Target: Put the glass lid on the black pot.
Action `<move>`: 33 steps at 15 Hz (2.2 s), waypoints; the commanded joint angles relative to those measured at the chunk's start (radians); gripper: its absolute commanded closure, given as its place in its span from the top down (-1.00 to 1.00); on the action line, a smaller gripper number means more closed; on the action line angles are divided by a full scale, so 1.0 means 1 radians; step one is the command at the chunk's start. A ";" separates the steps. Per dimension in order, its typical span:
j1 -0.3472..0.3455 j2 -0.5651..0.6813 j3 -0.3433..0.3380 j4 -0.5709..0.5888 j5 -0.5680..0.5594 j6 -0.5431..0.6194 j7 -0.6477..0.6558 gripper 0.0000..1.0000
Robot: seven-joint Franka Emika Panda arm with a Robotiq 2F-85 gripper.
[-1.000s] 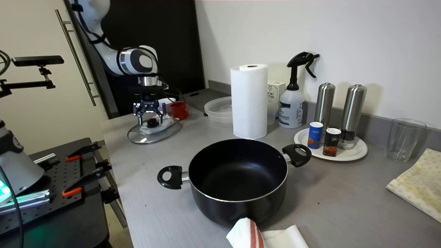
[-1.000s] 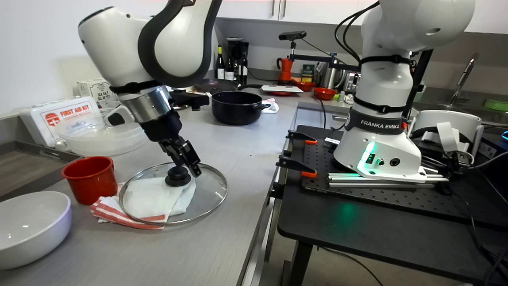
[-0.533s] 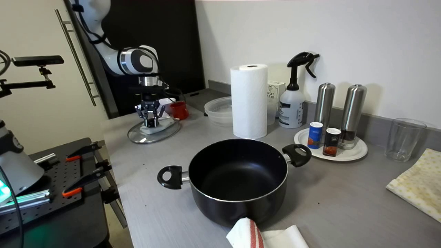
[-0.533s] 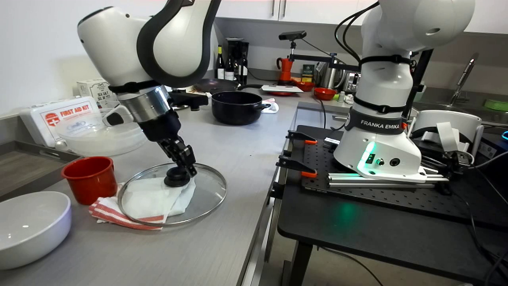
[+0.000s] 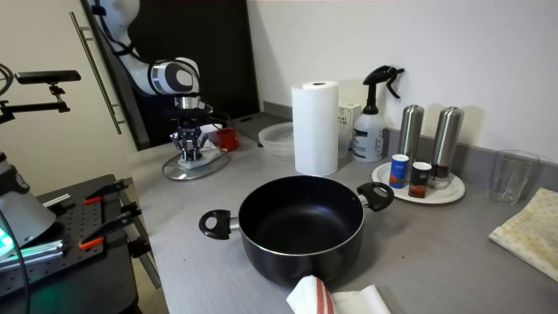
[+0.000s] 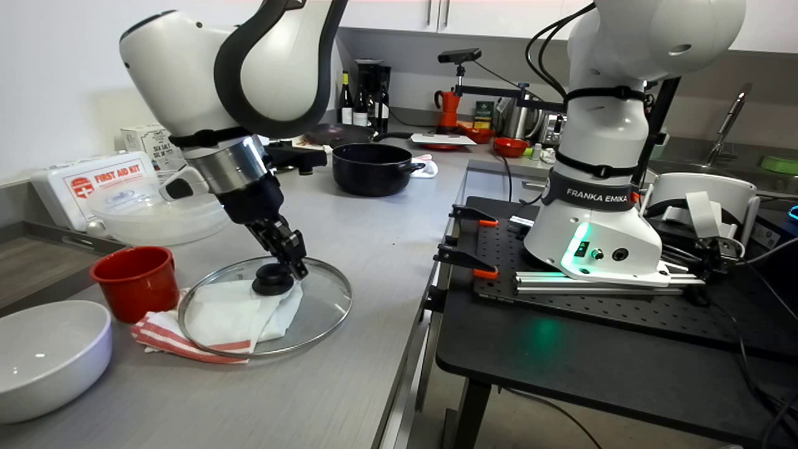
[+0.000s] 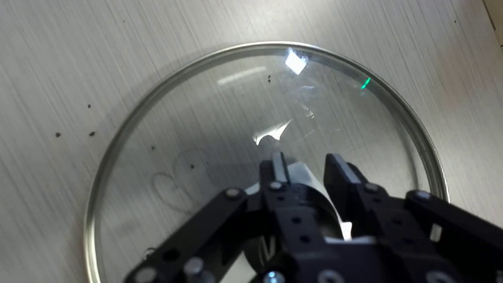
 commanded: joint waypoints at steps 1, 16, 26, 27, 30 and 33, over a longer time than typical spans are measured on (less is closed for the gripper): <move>0.010 0.021 0.013 0.025 -0.011 0.013 -0.010 0.28; 0.024 0.046 0.033 0.076 -0.002 0.005 -0.017 0.00; 0.034 -0.031 0.041 0.033 0.005 -0.012 0.018 -0.49; 0.037 -0.051 0.044 0.018 0.006 -0.011 0.026 -0.49; 0.044 -0.129 0.068 -0.031 0.019 -0.035 0.040 -0.49; 0.058 -0.210 0.082 -0.074 0.018 -0.063 0.073 -0.49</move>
